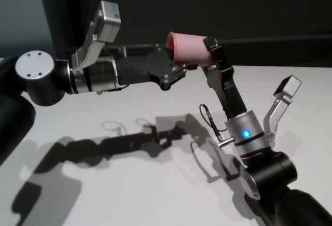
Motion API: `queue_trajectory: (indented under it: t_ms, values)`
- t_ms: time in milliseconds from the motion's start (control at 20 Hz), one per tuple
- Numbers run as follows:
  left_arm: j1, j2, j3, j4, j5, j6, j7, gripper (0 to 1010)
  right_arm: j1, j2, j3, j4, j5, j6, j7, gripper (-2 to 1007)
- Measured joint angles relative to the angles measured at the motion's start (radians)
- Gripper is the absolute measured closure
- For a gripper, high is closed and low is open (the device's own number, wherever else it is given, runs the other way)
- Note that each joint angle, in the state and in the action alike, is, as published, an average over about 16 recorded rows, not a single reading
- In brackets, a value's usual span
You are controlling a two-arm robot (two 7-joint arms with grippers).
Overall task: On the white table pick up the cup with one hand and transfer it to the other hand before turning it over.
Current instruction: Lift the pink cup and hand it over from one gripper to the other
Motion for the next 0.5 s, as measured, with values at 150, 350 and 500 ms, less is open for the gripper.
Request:
queue_trajectory:
  t_ms: [150, 350, 500]
  values:
    - [0.000, 0.000, 0.000, 0.000, 0.000, 0.000, 0.000, 833, 0.000, 0.000, 0.000, 0.000, 0.000, 0.000, 0.000, 253]
    - [0.000, 0.001, 0.000, -0.001, 0.000, 0.000, 0.001, 717, 0.000, 0.000, 0.000, 0.000, 0.000, 0.000, 0.000, 253]
    - [0.002, 0.004, 0.000, -0.004, 0.001, 0.001, 0.002, 608, 0.000, 0.000, 0.000, 0.000, -0.001, 0.000, 0.000, 253]
